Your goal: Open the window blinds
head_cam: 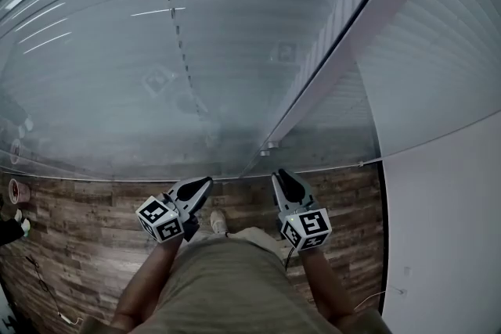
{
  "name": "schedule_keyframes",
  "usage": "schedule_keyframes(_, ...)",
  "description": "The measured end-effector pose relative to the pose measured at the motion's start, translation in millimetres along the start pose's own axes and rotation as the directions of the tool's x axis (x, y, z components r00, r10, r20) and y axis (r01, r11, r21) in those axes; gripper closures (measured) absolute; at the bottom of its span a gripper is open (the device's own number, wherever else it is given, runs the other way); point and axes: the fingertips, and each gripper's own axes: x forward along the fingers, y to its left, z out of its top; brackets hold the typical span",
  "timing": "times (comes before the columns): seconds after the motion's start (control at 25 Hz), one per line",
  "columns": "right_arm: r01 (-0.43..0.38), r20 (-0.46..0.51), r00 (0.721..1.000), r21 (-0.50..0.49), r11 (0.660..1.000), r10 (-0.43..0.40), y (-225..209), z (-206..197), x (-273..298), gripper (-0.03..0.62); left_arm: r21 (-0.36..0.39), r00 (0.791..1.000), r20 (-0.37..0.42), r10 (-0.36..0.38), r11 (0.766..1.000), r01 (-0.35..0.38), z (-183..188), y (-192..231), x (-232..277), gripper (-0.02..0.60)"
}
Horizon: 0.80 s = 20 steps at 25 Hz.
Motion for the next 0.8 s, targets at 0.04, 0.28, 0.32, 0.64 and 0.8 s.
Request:
schedule_keyframes(0.04,0.007,0.0,1.0,0.001,1.0,-0.007,-0.1,-1.4,2.0,0.537,-0.001,1.0,-0.003,-0.005,1.0,0.005,0.8,2.5,-0.5,0.568)
schedule_keyframes(0.28,0.031,-0.001,1.0,0.001,1.0,-0.031,0.2,-4.0,9.7,0.537,-0.006,1.0,-0.018,-0.024,1.0,0.024,4.0,13.5,-4.4,0.569)
schedule_keyframes(0.32,0.032,-0.002,0.999,-0.001,0.999,-0.032,-0.1,-4.0,10.7,0.537,-0.004,0.999,-0.022,-0.025,1.0,0.025,3.7,14.4,-4.6,0.569)
schedule_keyframes(0.64,0.006,-0.013,1.0,-0.002,1.0,-0.006,-6.8,-4.7,20.1,0.537,0.001,0.998,-0.035,-0.046,0.999,0.046,0.8,10.0,4.6,0.569)
schedule_keyframes(0.8,-0.021,-0.03,0.999,-0.005,1.0,0.021,-16.5,-8.0,24.2,0.537,0.029,0.999,-0.036,-0.031,0.999,0.032,1.6,-0.6,17.3,0.569)
